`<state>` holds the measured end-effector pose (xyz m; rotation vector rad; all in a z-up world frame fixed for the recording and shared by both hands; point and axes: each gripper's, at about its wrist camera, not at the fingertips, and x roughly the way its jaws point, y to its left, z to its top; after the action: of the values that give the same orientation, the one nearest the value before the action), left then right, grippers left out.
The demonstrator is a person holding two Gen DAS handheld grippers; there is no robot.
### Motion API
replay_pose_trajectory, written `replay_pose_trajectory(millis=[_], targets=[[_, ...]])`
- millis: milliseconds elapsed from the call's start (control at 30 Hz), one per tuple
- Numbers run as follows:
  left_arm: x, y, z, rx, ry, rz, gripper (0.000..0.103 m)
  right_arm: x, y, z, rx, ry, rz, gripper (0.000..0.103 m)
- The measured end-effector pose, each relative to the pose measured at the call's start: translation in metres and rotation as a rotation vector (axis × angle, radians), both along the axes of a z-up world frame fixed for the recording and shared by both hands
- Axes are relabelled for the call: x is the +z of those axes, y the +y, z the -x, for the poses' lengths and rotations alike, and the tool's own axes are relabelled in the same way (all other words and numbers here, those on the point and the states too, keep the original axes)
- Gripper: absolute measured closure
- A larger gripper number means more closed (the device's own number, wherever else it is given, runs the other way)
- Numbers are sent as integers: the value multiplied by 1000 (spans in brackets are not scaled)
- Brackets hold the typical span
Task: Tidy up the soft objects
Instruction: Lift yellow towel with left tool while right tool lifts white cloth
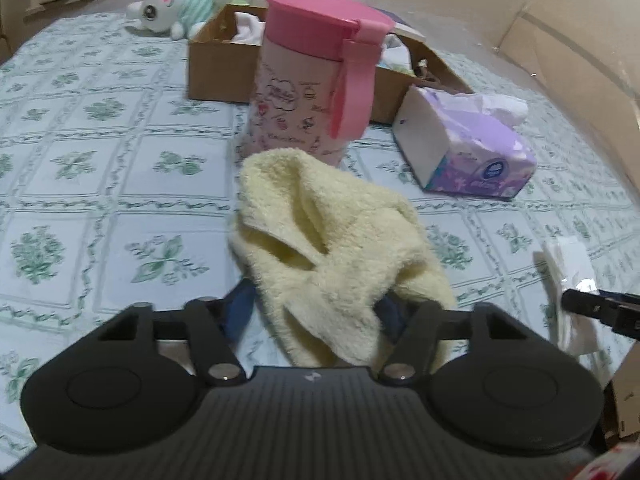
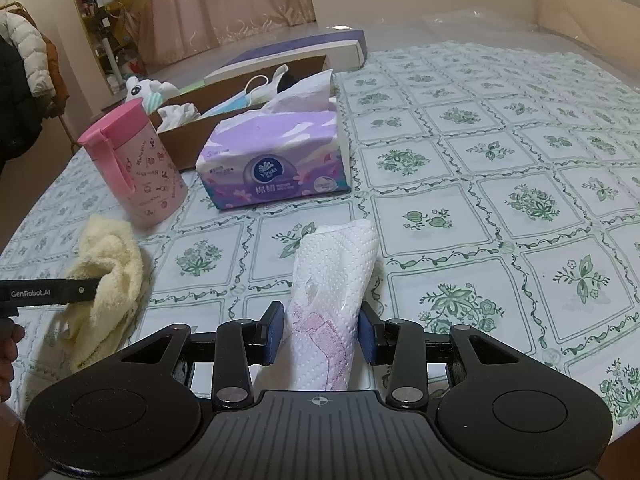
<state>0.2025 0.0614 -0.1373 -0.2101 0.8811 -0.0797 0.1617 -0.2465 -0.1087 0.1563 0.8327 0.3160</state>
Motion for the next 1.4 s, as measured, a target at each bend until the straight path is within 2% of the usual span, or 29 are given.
replay_pose_trajectory(millis=[267, 400, 933, 1200, 1400], targets=[[2, -8, -3, -35, -20, 19, 79, -2, 0, -3, 1, 1, 5, 64], [5, -10, -3, -42, -27, 7, 85, -2, -1, -4, 5, 1, 7, 64], [22, 7, 19, -3, -33, -14, 88, 10, 2, -5, 36, -38, 14, 64], [47, 50, 39, 78, -72, -98, 88, 23, 3, -15, 81, -82, 17, 64], [79, 84, 30, 117, -129, -169, 88, 41, -1, -37, 119, -124, -6, 64]])
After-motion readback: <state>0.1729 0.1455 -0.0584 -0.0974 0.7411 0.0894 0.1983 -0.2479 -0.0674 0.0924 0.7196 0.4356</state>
